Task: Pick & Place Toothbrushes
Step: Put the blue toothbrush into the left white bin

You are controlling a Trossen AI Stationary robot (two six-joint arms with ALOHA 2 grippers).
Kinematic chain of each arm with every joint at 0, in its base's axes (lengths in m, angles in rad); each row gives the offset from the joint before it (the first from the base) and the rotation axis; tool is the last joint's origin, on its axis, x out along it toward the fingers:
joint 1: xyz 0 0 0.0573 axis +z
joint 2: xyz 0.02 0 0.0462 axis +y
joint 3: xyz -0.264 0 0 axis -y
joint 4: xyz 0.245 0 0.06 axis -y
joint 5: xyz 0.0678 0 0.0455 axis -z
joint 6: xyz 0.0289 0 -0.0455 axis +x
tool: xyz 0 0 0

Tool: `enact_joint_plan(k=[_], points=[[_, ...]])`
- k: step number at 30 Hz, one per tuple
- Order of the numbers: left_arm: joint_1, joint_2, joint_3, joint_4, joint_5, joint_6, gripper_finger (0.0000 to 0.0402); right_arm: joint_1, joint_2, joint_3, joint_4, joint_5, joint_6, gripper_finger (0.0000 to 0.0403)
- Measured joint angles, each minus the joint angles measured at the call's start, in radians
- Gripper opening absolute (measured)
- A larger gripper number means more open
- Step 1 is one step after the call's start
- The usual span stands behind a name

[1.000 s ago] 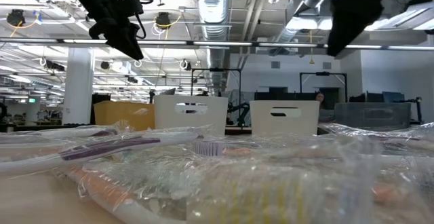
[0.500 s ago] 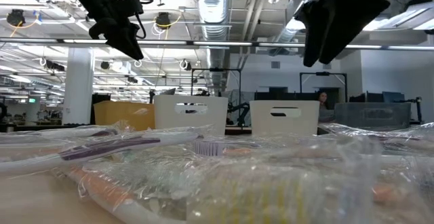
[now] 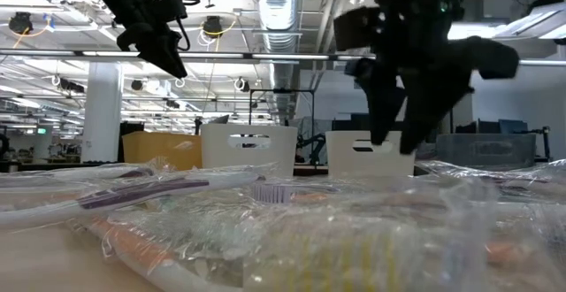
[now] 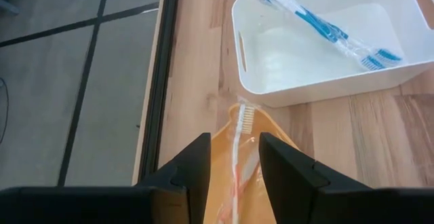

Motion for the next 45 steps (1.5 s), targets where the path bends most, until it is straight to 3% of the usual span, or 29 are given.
enact_joint_plan(k=[17,21,30,33,40,45], points=[[0.0,0.0,0.0,0.006,0.0,-0.001,0.012,-0.021,0.153,0.005,-0.024,-0.053,0.01,0.0212],[0.0,0.0,0.0,0.007,0.0,-0.001,0.012,-0.04,0.148,0.004,-0.021,-0.105,0.036,0.0173],[0.0,0.0,0.0,0.007,0.0,-0.001,0.012,-0.041,0.15,0.003,-0.024,-0.124,0.061,0.003],[0.0,0.0,0.0,0.007,0.0,-0.001,0.012,-0.041,0.152,0.014,-0.04,-0.121,0.087,0.003],[0.0,0.0,0.0,0.007,0.0,-0.002,0.012,-0.041,0.163,0.102,-0.171,-0.081,0.132,0.0071],[0.0,0.0,0.0,0.008,0.0,-0.005,0.0118,-0.033,0.159,0.162,-0.243,-0.03,0.144,0.0046]])
